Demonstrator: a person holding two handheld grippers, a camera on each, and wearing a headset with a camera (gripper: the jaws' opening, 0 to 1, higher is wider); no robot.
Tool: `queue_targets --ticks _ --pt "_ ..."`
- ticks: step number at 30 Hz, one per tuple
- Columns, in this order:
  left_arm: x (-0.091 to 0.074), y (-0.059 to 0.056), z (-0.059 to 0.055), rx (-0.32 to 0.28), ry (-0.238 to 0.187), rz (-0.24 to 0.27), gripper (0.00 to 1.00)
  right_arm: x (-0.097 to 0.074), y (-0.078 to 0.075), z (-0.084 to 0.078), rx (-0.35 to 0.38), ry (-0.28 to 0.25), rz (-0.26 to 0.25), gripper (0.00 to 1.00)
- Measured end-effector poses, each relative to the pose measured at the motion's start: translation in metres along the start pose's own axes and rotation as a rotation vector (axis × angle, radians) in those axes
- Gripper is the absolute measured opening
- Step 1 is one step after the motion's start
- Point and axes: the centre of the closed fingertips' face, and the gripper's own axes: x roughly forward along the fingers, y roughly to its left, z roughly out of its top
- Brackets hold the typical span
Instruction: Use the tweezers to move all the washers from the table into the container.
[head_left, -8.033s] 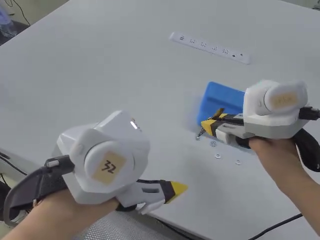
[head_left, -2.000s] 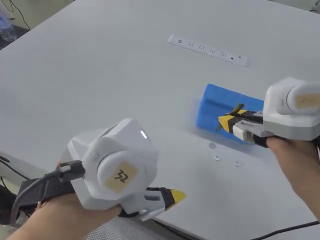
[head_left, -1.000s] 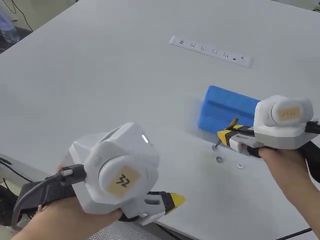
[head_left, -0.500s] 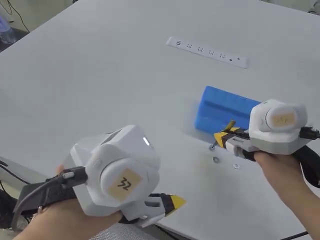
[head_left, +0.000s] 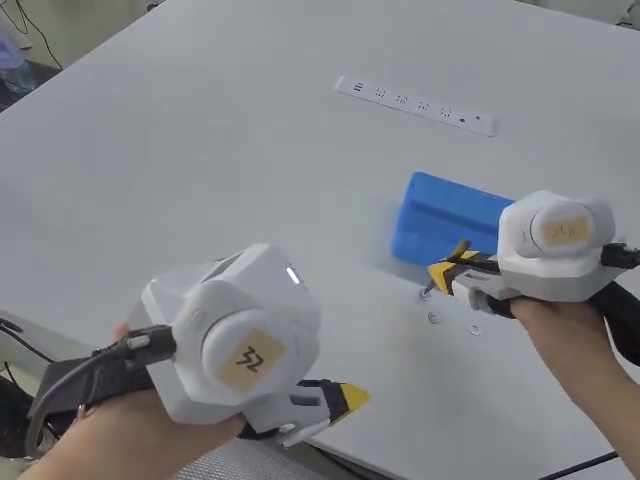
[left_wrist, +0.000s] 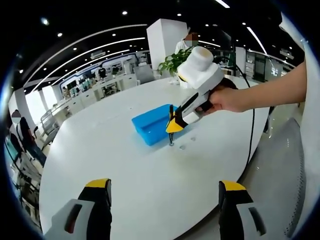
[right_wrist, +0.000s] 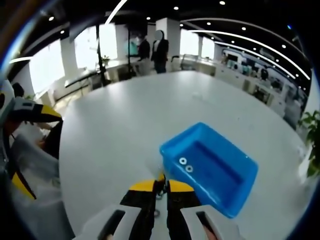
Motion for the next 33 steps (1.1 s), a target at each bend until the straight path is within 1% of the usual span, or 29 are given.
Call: queue_targets --ticks 8,13,16,21,25,30,33 --pt "0.001 -0.005 -0.001 0.009 0.005 -0.009 0.91 -0.016 0.001 0.02 0.005 -0.041 0.014 0.03" --pt "0.001 -0.002 -0.001 -0.001 0.002 -0.002 0.91 -0.027 0.001 0.031 0.008 -0.073 0.007 0.03" --pt "0.001 -0.001 -0.002 -0.006 0.006 0.001 0.91 -0.032 -0.004 0.039 0.025 -0.105 -0.011 0.04" --pt "0.001 0.001 -0.002 -0.009 0.006 0.005 0.91 -0.034 -0.012 0.044 0.041 -0.121 -0.025 0.04" --pt "0.001 0.002 -0.003 -0.005 0.011 0.007 0.9 -0.033 -0.02 0.047 0.068 -0.137 -0.031 0.03" --pt "0.001 0.002 -0.003 -0.005 0.014 0.006 0.9 -0.031 -0.027 0.049 0.073 -0.145 -0.044 0.03" --pt "0.002 0.003 -0.005 0.0 0.024 0.01 0.9 -0.029 -0.031 0.052 0.078 -0.152 -0.047 0.03"
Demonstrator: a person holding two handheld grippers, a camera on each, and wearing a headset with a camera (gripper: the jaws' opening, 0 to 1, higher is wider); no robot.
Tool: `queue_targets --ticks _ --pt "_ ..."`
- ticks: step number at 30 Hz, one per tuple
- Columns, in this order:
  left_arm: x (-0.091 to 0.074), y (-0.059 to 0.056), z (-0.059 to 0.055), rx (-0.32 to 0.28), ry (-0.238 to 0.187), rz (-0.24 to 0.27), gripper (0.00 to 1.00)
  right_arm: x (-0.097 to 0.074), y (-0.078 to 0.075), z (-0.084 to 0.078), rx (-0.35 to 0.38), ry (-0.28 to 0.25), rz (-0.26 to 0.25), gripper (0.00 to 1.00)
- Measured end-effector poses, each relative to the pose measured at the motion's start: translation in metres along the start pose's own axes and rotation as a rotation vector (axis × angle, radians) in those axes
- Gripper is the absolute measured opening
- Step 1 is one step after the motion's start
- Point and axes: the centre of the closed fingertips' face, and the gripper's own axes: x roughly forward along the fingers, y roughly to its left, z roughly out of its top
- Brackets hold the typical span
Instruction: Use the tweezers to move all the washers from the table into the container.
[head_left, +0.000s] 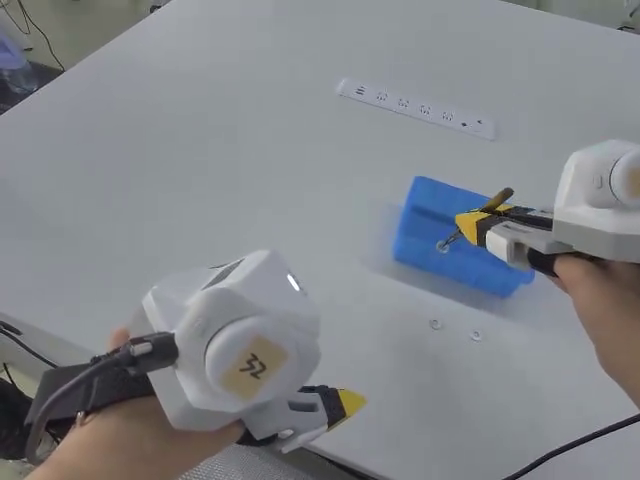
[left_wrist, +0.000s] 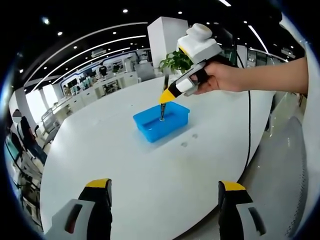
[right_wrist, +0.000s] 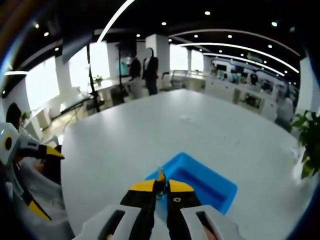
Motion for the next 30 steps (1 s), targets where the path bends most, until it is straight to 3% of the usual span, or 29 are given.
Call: queue_targets --ticks 14,30 --pt "0.001 0.0 -0.001 -0.007 0.004 -0.002 0.9 0.013 -0.016 -0.001 -0.034 0.026 -0.02 0.03" --pt "0.0 0.002 -0.002 -0.008 0.008 0.001 0.9 0.024 -0.031 -0.018 -0.031 0.075 -0.041 0.04"
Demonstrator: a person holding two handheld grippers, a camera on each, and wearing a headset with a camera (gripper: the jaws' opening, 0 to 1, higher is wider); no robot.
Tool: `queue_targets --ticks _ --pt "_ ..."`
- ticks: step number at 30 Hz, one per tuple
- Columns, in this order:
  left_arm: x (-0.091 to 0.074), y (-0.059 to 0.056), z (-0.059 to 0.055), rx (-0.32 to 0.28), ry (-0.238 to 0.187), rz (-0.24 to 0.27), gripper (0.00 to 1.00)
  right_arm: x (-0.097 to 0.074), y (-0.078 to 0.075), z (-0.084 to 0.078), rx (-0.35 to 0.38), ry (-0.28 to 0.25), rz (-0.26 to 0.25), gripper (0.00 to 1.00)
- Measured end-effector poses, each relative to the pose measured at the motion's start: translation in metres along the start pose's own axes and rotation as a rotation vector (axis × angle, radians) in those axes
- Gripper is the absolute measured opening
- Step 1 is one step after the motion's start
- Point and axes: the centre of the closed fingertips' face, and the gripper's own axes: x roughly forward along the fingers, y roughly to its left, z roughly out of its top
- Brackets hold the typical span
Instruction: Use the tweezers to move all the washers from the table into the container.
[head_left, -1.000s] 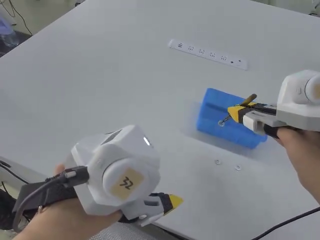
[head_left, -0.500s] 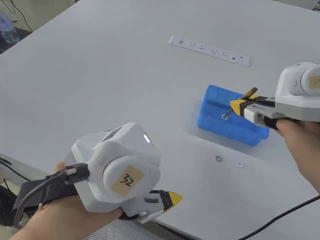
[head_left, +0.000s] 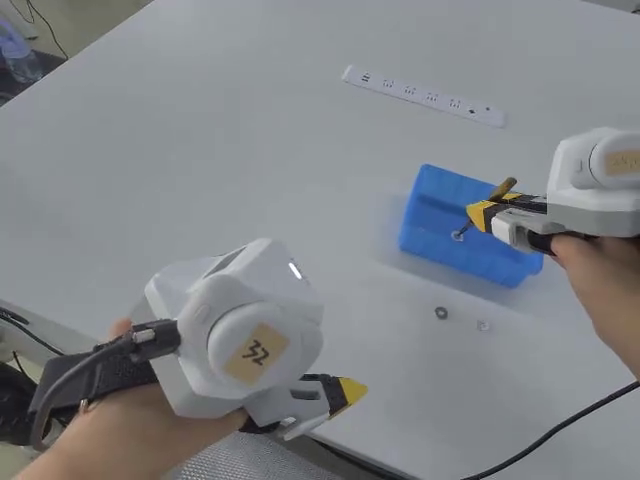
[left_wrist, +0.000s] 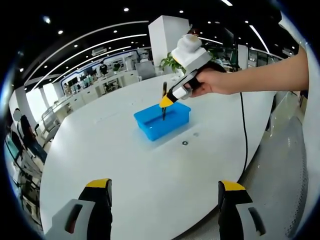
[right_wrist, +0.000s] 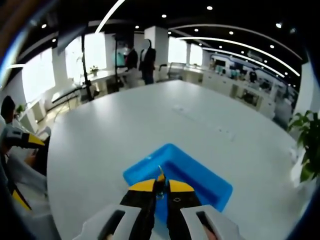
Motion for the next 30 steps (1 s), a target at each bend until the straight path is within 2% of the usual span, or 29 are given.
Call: queue_targets --ticks 9,22,23,24,30 --pt "0.001 0.0 0.0 0.006 0.003 -0.002 0.9 0.02 -0.009 -0.014 -0.003 0.03 -0.011 0.04" --pt "0.002 -0.002 0.0 0.014 0.009 -0.009 0.89 0.028 -0.008 -0.029 0.008 0.058 -0.013 0.04" --pt "0.002 -0.002 0.0 0.017 0.011 -0.008 0.89 0.028 -0.009 -0.027 0.004 0.036 -0.016 0.04" --pt "0.002 -0.002 0.0 0.019 0.012 -0.009 0.89 0.027 -0.008 -0.027 0.003 0.048 -0.013 0.04" --pt "0.002 -0.001 0.0 0.021 0.011 -0.01 0.9 0.028 -0.008 -0.026 0.01 0.039 -0.009 0.04"
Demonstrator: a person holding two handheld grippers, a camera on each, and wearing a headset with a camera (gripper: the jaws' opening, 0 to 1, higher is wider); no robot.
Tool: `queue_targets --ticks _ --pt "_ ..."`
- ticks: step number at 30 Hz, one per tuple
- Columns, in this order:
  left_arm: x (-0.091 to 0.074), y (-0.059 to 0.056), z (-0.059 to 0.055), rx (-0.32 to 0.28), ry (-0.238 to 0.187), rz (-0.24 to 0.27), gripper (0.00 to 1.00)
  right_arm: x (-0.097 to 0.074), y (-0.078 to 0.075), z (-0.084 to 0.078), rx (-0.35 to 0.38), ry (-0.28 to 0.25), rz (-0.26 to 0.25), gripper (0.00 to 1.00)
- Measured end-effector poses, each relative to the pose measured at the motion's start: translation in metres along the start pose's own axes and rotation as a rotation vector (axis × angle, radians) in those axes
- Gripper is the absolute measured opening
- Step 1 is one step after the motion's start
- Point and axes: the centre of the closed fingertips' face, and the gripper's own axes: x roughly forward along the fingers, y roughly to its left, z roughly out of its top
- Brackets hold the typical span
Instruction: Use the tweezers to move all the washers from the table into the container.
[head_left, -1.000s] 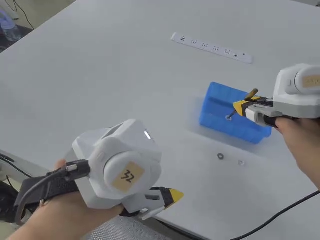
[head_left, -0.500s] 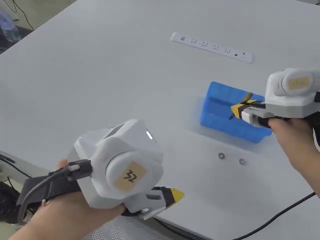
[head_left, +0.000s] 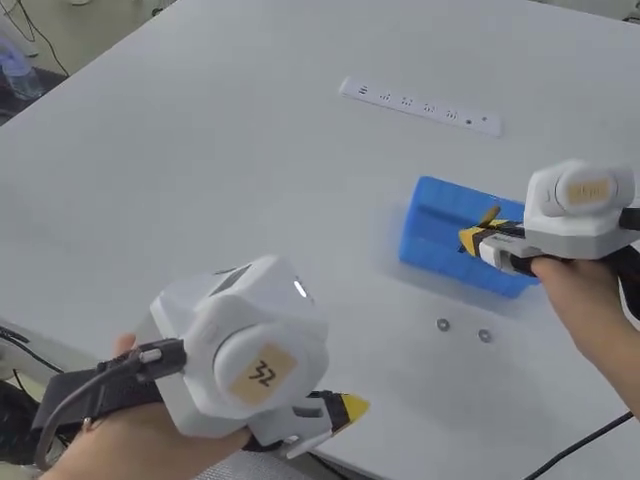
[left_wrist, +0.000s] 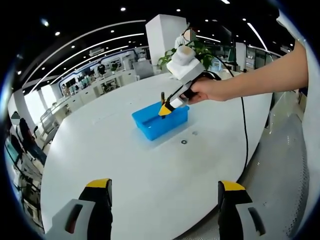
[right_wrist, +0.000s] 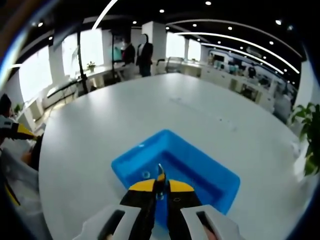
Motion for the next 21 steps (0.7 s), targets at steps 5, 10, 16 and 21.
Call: queue_targets --ticks 5,10,16,21 --pt "0.0 -0.002 0.002 0.006 -0.002 -0.005 0.9 -0.001 -0.003 -0.002 0.052 -0.017 0.004 0.04" --pt "-0.002 0.0 0.004 0.014 -0.006 -0.001 0.9 -0.005 -0.002 -0.003 0.057 -0.016 -0.008 0.05" --pt "-0.005 0.003 0.003 0.018 -0.007 0.01 0.9 -0.013 0.001 0.006 0.027 -0.039 -0.018 0.05" --pt "-0.006 0.004 0.003 0.014 -0.012 0.013 0.9 -0.025 0.005 0.019 0.007 -0.064 -0.031 0.04"
